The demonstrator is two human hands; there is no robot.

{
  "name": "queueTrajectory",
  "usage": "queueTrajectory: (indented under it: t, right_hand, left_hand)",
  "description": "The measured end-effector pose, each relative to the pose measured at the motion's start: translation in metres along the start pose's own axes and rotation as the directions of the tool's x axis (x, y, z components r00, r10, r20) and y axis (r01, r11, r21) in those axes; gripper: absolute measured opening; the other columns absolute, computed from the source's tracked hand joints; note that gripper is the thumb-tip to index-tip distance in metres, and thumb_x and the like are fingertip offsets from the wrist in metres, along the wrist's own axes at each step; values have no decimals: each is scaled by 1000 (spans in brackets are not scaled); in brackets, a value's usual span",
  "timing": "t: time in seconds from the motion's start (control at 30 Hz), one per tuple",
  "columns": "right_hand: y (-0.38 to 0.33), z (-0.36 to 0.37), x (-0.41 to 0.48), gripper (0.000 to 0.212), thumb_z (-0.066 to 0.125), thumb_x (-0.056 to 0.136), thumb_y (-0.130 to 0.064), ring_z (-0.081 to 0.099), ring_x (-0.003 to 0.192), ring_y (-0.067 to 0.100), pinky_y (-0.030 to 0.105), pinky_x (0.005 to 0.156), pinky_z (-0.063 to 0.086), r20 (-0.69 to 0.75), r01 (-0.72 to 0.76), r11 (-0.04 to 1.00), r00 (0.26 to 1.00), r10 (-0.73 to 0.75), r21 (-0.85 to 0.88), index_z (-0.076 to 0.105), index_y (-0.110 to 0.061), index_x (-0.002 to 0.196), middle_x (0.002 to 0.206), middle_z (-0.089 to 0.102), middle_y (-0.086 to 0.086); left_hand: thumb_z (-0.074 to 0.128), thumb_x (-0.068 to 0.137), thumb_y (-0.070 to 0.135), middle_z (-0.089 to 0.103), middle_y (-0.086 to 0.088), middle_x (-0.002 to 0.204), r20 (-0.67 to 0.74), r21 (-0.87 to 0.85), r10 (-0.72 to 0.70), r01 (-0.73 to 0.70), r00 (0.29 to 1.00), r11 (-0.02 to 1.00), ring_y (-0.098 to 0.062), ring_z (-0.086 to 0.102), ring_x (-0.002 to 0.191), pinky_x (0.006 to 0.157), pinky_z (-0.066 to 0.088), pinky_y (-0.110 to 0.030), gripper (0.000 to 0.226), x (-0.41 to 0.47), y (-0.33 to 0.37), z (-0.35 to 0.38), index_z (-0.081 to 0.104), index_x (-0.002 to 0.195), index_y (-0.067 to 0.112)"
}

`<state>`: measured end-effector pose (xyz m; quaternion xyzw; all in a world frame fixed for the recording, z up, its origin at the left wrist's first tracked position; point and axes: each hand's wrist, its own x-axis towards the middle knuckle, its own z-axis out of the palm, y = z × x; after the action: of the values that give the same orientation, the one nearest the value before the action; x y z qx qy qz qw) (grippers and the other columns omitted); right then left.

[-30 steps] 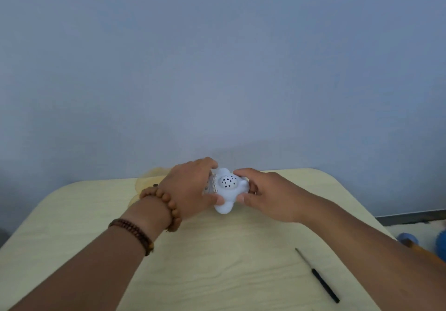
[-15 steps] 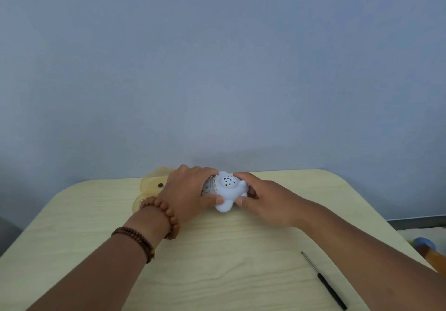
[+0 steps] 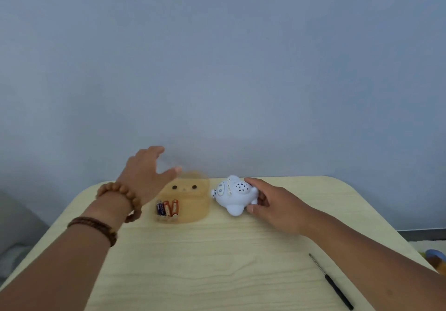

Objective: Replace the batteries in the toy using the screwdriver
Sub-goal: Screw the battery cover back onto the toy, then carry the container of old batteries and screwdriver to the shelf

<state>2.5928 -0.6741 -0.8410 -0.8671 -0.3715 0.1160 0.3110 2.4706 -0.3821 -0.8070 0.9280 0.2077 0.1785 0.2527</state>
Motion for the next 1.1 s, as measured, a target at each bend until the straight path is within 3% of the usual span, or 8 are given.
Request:
queueTrajectory:
  t: [0.13,0.23,0.33,0.53,0.67,0.77,0.93,1.1]
  right_hand:
    - [-1,2,-3,65,62,98,-28,54,72,-9,10,72,40,-6,-22,1000,1000,22,5,29,-34,154,93,57,-21]
    - [-1,3,-4,71,63,97,-25,53,68,-12,10,72,42,-14,-31,1000,999,31,1,25,-33,156,92,57,-22]
    - [-2,3,-7,75,63,95,-22,54,70,-10,12,74,43,-15,-36,999,999,36,19,23,-34,156,93,60,-23]
    - [0,6,-10,79,64,94,-22,60,76,-3,13,77,46,-27,-54,998,998,55,39,18,-34,158,99,65,-15]
    - [6,2,-16,82,54,91,0,61,86,1,22,90,51,-29,-68,997,997,69,38,17,-29,159,106,64,-14]
    - [4,1,-29,78,47,91,8,58,101,2,16,88,45,-111,-80,996,990,84,36,23,-27,157,112,59,-15]
    - [-12,24,-67,66,54,89,1,52,114,2,21,97,45,-351,217,965,901,-255,-145,43,-31,146,118,51,-20]
    - [-47,56,-100,56,53,77,-33,56,108,-6,6,79,48,-249,352,868,858,-449,-350,48,-39,133,133,46,-20]
  left_hand:
    - [54,95,38,59,-4,129,110,-50,-184,190,977,980,-23,56,115,97,41,-32,48,-15,-31,8,45,136,16]
    - [57,93,27,64,3,109,70,-78,-217,222,974,972,-21,58,110,95,41,-29,33,-15,-34,13,54,125,18]
    - [55,92,24,67,1,111,-19,-91,-228,226,973,970,-16,57,102,87,38,-22,25,-10,-28,18,60,117,21]
    - [53,87,15,68,6,99,-101,-133,-284,270,954,954,-19,60,100,83,43,-23,21,-16,-18,22,65,102,24]
    - [63,79,16,67,5,92,-4,-198,-365,357,931,913,-18,62,91,76,45,-26,26,-27,-21,12,61,104,25]
    - [65,76,19,71,1,90,83,-175,-370,379,925,908,-19,65,88,83,51,-32,36,-37,-24,2,56,111,24]
    - [68,77,17,69,3,82,136,-166,-328,348,935,923,-16,64,78,81,53,-33,29,-56,-26,-6,60,104,22]
    - [71,78,20,72,7,85,154,-208,-244,273,957,939,-14,68,80,77,57,-37,23,-78,-21,-12,60,98,27]
